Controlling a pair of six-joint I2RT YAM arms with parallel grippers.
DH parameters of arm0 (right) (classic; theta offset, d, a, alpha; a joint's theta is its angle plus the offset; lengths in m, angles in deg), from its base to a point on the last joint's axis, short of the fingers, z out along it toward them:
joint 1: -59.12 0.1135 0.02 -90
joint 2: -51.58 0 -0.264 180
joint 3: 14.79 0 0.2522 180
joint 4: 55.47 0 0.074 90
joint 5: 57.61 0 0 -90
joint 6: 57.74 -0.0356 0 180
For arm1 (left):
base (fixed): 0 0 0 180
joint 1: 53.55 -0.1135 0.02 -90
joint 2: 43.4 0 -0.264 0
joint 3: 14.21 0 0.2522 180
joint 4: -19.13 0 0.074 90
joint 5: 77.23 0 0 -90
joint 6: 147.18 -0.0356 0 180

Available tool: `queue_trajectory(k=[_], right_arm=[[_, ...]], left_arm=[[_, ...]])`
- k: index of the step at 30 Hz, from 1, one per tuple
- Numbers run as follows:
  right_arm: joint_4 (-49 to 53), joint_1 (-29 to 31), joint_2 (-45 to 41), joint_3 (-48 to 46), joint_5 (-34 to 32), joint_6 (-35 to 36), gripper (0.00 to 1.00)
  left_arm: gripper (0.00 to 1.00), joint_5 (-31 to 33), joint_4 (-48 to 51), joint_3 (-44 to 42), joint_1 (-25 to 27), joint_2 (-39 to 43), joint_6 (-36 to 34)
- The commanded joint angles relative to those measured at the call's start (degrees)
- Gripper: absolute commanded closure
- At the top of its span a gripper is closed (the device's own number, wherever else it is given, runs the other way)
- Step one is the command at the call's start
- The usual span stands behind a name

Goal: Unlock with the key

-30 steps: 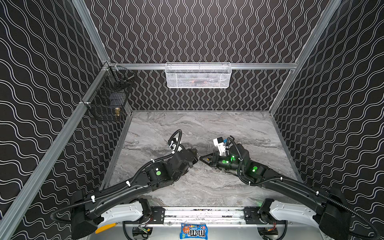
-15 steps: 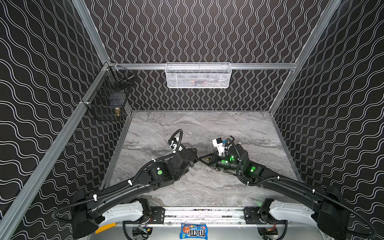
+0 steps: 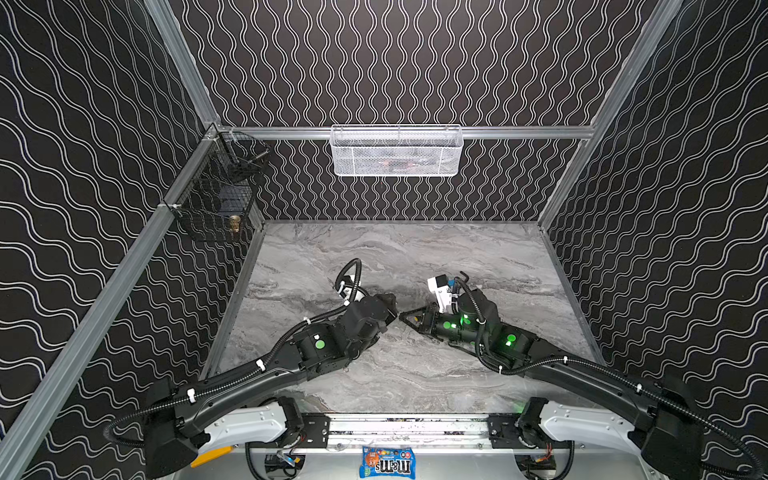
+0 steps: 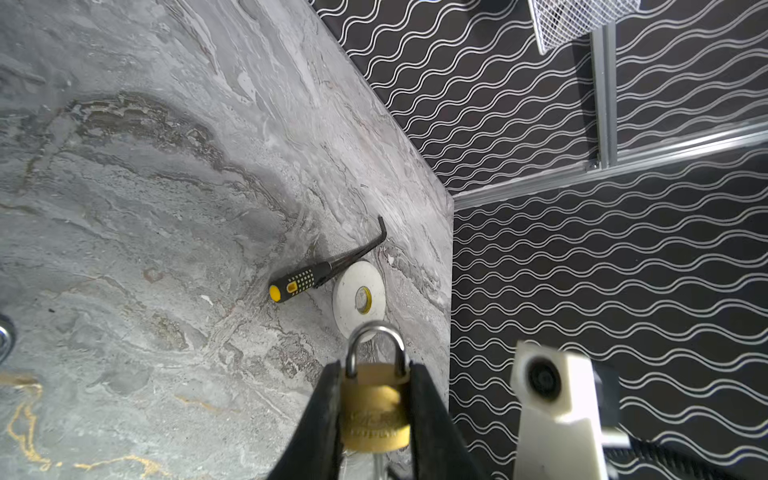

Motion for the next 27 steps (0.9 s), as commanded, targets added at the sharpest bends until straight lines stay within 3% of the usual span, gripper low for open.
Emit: queue_trajectory(k=[1,27], right_arm=[[0.61,1.17,-0.23,0.34,-3.39,1.67,1.00],[-0.56,1.44,0.54,1.55,-6.24,2.81,1.00]], left_arm=[[1.00,-0.31,-2.73,-0.75,-0.44,0.41,2.77],[1.00,-1.24,-3.99,-1.71,-0.58,1.51,2.79]])
